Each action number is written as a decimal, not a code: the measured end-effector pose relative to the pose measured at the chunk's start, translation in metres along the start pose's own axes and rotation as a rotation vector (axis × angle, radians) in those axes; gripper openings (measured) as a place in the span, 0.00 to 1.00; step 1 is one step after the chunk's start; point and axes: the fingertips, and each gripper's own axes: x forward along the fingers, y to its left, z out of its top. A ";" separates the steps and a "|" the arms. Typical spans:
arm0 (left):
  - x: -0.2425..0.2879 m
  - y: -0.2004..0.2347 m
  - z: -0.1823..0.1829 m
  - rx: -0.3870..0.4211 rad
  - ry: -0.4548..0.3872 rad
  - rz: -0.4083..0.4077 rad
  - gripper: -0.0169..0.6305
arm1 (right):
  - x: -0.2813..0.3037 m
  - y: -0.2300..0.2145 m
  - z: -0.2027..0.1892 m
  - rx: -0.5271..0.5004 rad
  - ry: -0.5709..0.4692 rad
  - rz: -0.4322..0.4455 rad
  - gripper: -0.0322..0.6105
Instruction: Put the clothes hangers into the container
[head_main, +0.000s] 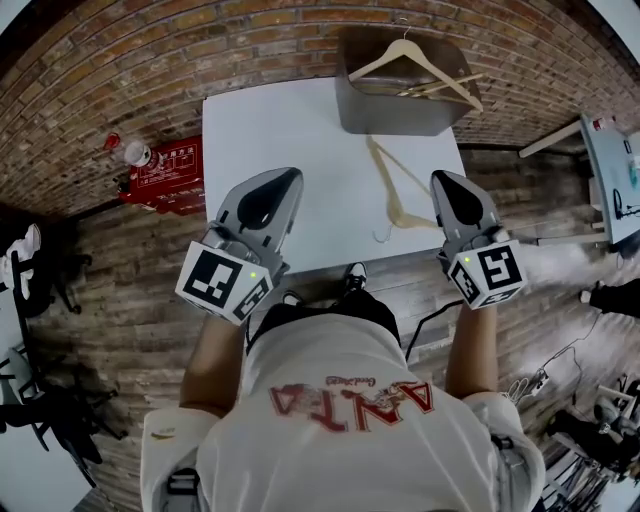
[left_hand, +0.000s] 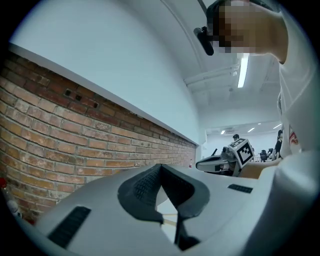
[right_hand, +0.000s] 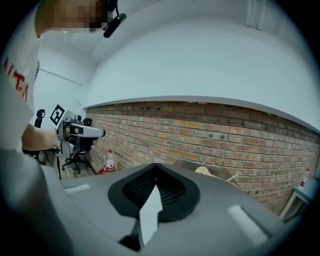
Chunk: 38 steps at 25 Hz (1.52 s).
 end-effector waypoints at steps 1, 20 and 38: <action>-0.003 0.001 -0.005 0.001 0.008 -0.010 0.04 | -0.001 0.008 -0.003 -0.004 0.006 0.001 0.06; -0.019 -0.011 -0.012 -0.029 0.006 -0.064 0.04 | -0.033 0.010 -0.027 -0.053 0.093 -0.110 0.06; 0.062 -0.047 -0.083 -0.090 0.183 -0.076 0.04 | -0.044 -0.050 -0.299 -0.334 0.895 0.242 0.22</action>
